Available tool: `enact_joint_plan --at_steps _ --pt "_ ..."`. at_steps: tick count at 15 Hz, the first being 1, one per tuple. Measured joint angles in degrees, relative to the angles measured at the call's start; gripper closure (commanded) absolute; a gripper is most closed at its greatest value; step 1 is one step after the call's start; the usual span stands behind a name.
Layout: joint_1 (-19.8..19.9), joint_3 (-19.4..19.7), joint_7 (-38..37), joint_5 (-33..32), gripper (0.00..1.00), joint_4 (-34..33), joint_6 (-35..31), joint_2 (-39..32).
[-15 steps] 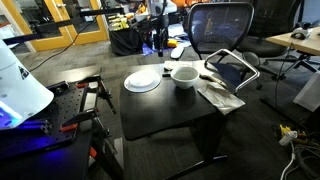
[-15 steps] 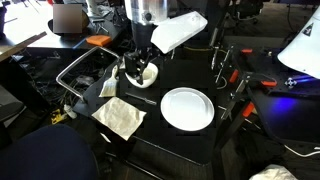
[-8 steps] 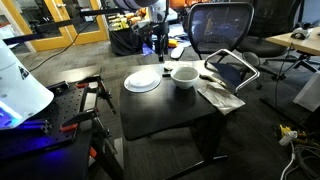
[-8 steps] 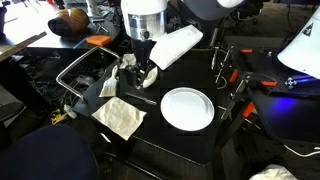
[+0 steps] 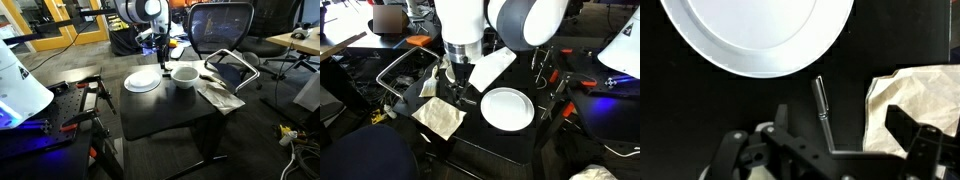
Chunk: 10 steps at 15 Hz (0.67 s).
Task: Move the white bowl backwards, put the pen inside the white bowl
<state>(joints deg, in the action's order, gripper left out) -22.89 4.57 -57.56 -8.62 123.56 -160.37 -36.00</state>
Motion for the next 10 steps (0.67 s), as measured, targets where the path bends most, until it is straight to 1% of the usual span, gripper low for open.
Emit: enact_joint_plan --at_steps 6,10 --pt "-2.63 2.22 -0.02 0.65 0.0 -2.18 -1.35 -4.42" --pt "-3.05 3.13 -0.05 1.42 0.0 -3.21 -1.43 -6.11"
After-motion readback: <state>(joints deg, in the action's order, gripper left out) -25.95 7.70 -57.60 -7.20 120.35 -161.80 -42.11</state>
